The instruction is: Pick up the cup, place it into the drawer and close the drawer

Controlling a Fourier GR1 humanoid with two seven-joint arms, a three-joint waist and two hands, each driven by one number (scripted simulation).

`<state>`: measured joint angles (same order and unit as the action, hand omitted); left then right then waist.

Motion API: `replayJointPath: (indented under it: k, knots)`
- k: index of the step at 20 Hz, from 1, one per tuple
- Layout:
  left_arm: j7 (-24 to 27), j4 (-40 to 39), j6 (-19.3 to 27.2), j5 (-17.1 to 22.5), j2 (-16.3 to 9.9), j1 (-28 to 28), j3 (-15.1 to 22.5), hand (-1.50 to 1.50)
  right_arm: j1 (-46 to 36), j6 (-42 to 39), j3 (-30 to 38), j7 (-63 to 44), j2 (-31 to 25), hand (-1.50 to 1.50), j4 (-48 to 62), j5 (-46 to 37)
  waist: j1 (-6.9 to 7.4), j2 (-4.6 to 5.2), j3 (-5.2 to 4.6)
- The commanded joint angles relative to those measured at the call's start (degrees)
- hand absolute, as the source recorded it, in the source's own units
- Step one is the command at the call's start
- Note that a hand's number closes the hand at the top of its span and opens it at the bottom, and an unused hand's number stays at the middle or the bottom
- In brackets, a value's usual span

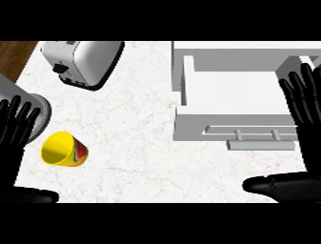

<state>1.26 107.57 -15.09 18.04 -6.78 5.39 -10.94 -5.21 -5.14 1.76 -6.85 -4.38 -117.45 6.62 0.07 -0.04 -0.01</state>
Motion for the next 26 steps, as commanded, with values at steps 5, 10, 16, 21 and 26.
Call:
replayJointPath:
  k: [5,10,16,21,26]
  knots:
    - [6.4,-11.4,-2.0,-2.7,-1.6,-1.3,-4.0,-1.5,-0.5,-0.5,1.2,1.0,-0.2,-1.5,1.5,0.4,-0.06,0.06,0.01]
    - [11.9,-17.5,-2.2,-5.9,-0.4,-1.0,-3.7,-1.5,1.5,-0.5,-0.6,1.6,0.8,-1.5,0.3,-0.7,-0.1,0.03,0.01]
    - [16.3,-27.0,-4.1,-6.5,-3.1,-3.6,-6.2,-1.5,-1.4,-2.0,2.5,2.6,-1.0,-1.5,3.0,1.5,-0.09,0.05,0.01]
    - [22.5,-35.2,-5.9,-9.5,-3.1,-4.7,-5.1,-1.5,-1.3,0.4,-0.7,-4.8,0.0,-1.5,-3.5,0.3,-0.19,0.04,-0.01]
    - [24.6,-42.7,-6.3,-9.7,-5.2,-8.9,-6.3,-1.5,-2.1,-2.0,2.2,-2.5,-1.5,-1.5,-0.8,2.8,-0.17,0.06,0.0]
